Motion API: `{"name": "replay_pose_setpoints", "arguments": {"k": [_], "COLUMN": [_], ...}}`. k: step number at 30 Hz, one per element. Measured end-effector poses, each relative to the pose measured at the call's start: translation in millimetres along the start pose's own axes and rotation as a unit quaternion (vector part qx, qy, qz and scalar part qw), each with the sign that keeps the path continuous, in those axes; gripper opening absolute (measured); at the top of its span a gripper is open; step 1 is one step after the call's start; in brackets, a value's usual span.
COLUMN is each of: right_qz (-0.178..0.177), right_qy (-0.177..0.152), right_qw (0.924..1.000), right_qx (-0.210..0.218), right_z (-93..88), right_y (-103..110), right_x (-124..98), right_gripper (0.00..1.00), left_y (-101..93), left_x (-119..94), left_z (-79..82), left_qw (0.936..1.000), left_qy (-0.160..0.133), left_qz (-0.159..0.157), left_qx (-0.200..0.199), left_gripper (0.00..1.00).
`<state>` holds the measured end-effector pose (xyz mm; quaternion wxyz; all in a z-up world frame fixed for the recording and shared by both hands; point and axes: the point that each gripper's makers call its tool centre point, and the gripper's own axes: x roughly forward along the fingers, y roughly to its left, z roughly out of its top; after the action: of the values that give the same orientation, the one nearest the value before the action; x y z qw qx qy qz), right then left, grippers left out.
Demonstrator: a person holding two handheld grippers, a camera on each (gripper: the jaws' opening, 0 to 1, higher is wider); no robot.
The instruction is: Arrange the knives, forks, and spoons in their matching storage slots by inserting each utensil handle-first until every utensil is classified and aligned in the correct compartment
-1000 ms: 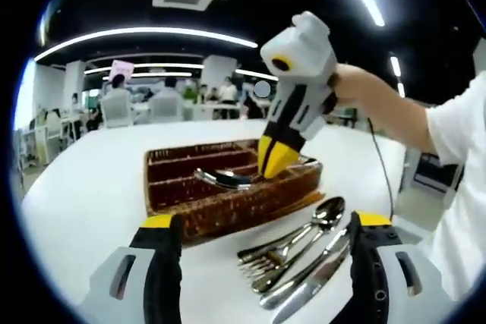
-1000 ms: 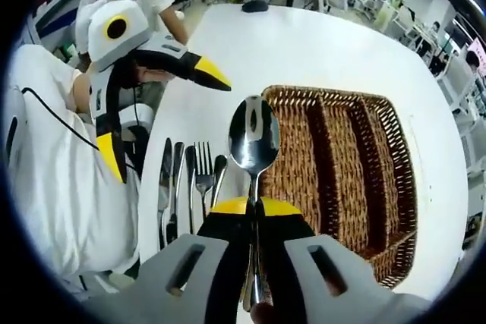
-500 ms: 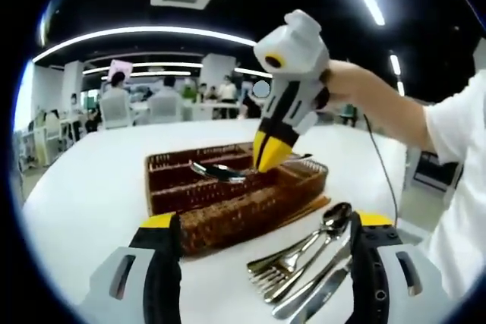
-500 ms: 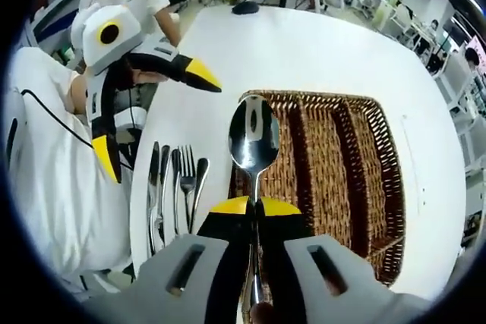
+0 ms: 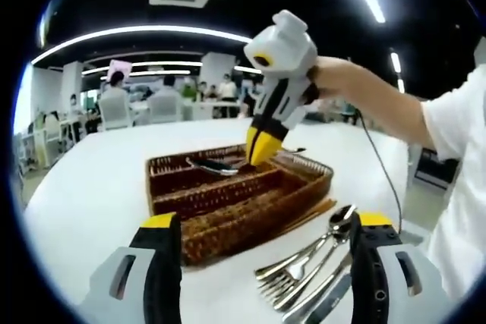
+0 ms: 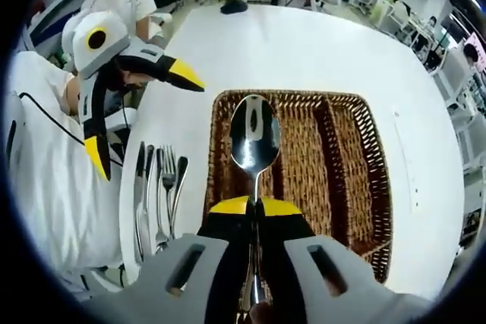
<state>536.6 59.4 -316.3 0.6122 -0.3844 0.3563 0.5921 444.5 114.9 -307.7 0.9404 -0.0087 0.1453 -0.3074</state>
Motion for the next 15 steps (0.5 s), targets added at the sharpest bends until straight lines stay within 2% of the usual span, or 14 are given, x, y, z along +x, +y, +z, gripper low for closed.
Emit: {"name": "replay_pose_setpoints", "arguments": {"k": [15], "right_qz": [-0.004], "right_qy": [0.005], "right_qw": [0.9998], "right_qx": [0.017], "right_z": [-3.3], "right_y": [-42.8], "right_x": [6.8], "right_gripper": [0.02], "left_y": [5.8], "left_x": [4.7], "left_z": [3.7], "left_qw": [1.0], "left_qy": [0.005], "left_qz": [0.002], "left_qx": [0.0], "left_gripper": [0.92]}}
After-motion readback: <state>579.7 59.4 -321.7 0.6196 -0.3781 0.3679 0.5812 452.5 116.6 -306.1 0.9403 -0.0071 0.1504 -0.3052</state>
